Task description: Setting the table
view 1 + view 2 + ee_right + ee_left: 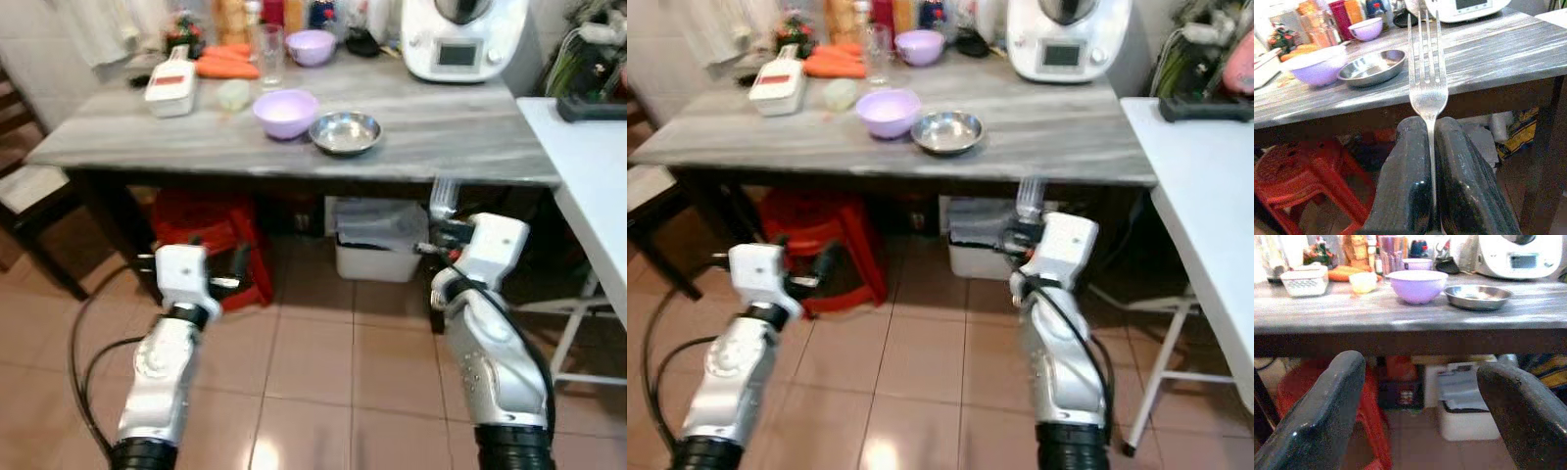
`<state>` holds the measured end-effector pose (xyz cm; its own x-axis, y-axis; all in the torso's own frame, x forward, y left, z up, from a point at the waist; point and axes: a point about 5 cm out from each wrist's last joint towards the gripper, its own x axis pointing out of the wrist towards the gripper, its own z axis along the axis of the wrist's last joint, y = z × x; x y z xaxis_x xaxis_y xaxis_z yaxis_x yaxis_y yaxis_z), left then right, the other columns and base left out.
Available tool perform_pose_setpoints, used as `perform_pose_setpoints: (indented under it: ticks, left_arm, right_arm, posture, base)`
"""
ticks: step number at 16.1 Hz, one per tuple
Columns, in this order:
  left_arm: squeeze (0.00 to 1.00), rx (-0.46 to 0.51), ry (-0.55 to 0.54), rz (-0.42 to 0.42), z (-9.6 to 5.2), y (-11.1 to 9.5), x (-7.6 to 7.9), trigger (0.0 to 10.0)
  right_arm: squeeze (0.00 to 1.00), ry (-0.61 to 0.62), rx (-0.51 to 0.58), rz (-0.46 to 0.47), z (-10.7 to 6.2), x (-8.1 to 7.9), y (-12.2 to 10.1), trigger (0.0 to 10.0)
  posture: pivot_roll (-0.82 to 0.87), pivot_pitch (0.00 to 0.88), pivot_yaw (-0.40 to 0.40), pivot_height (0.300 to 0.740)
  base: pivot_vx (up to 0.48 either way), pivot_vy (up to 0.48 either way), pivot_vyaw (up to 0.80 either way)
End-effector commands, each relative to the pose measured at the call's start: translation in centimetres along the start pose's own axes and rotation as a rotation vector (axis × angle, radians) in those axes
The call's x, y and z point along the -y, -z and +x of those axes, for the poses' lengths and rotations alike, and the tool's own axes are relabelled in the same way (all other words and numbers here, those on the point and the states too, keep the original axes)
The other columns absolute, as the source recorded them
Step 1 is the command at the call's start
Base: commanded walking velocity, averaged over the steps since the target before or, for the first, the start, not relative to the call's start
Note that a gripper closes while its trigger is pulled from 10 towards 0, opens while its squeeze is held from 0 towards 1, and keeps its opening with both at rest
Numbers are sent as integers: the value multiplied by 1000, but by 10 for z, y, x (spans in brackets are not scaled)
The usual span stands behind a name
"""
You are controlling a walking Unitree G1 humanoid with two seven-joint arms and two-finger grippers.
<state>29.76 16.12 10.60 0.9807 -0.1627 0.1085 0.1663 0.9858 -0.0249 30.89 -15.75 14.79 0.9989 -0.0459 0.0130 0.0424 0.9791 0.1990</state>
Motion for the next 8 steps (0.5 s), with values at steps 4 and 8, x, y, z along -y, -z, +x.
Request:
perform_pose_setpoints:
  ticks: [4,8]
  left_arm:
    - [0,17,33,-1,3,-4,8,10000]
    - [0,19,35,-4,3,-4,8,10000]
  right_arm:
    - [0,20,14,-8,1,6,-4,10000]
    - [0,22,16,-11,1,7,-4,10000]
  posture:
    - [-80,65,43,740]
    - [-80,65,43,740]
  base:
    - [407,0,0]
    - [408,0,0]
